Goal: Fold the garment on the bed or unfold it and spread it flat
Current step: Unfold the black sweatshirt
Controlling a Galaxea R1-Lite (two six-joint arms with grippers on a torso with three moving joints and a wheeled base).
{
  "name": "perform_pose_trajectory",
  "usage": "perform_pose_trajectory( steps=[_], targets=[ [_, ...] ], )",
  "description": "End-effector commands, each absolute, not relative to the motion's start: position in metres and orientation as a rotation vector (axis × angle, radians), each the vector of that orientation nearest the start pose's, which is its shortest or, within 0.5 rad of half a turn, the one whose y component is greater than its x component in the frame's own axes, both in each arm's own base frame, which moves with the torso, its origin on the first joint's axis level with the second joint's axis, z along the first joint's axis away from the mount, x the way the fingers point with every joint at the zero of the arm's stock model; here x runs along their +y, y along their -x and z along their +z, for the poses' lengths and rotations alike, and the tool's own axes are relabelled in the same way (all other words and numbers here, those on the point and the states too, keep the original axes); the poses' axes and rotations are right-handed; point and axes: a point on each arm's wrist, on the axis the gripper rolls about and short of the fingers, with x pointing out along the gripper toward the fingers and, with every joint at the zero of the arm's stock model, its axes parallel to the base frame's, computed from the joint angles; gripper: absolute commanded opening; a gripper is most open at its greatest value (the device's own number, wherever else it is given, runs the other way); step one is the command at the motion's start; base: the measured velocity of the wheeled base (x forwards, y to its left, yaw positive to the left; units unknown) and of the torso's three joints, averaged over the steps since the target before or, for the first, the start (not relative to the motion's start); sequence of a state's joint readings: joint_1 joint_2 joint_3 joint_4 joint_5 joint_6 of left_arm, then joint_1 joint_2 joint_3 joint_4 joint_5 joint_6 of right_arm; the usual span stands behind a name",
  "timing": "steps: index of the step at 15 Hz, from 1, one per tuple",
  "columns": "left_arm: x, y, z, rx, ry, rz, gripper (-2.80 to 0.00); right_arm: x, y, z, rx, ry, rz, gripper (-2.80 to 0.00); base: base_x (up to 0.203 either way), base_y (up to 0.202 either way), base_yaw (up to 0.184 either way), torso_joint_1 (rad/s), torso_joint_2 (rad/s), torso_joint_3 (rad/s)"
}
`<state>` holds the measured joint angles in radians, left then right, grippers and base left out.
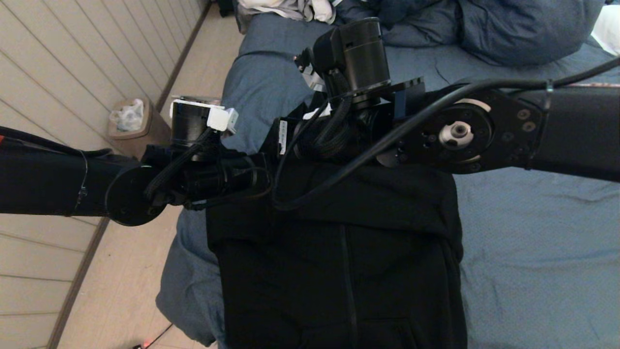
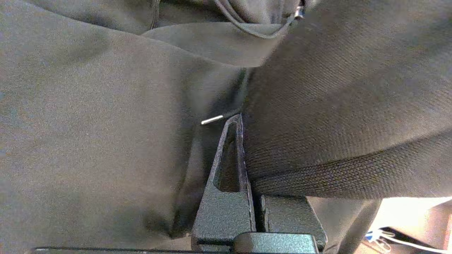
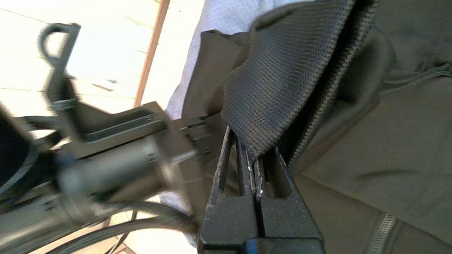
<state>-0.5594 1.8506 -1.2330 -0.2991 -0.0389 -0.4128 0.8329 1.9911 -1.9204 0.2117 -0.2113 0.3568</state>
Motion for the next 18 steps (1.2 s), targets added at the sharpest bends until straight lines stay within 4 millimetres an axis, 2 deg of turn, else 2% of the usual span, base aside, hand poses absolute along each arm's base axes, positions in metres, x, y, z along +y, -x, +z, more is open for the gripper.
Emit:
perform_pose_trajectory(
  steps=[1, 2, 6, 8, 11, 13, 15, 18],
  targets=[
    [-0.193, -0.307, 0.221, 0.419, 0.319, -0.523, -2.80, 0.292, -0.273, 0.308, 0.355, -0.199, 0.553, -2.80, 0.000, 0.000, 0.000, 0.000, 0.00, 0.000],
    [-0.193, -0.307, 0.219, 0.423, 0.317, -0.521, -2.80, 0.292, -0.273, 0.308, 0.354, -0.199, 0.544, 0.00, 0.000, 0.000, 0.000, 0.000, 0.00, 0.000],
    [-0.192, -0.305, 0.213, 0.439, 0.313, -0.517, -2.80, 0.288, -0.271, 0.315, 0.333, -0.200, 0.549, 0.00, 0.000, 0.000, 0.000, 0.000, 0.00, 0.000],
    [-0.189, -0.304, 0.213, 0.439, 0.313, -0.511, -2.80, 0.277, -0.260, 0.335, 0.287, -0.230, 0.556, 0.00, 0.000, 0.000, 0.000, 0.000, 0.00, 0.000],
    [-0.167, -0.311, 0.219, 0.418, 0.334, -0.459, -2.80, 0.242, -0.242, 0.371, 0.202, -0.275, 0.543, 0.00, 0.000, 0.000, 0.000, 0.000, 0.00, 0.000],
    [-0.136, -0.318, 0.233, 0.370, 0.362, -0.401, -2.80, 0.212, -0.243, 0.381, 0.175, -0.289, 0.485, 0.00, 0.000, 0.000, 0.000, 0.000, 0.00, 0.000],
    [-0.095, -0.324, 0.247, 0.311, 0.389, -0.312, -2.80, 0.191, -0.242, 0.375, 0.193, -0.282, 0.435, 0.00, 0.000, 0.000, 0.000, 0.000, 0.00, 0.000],
    [-0.020, -0.330, 0.259, 0.230, 0.421, -0.128, -2.80, 0.163, -0.235, 0.358, 0.247, -0.263, 0.372, 0.00, 0.000, 0.000, 0.000, 0.000, 0.00, 0.000]
  ],
)
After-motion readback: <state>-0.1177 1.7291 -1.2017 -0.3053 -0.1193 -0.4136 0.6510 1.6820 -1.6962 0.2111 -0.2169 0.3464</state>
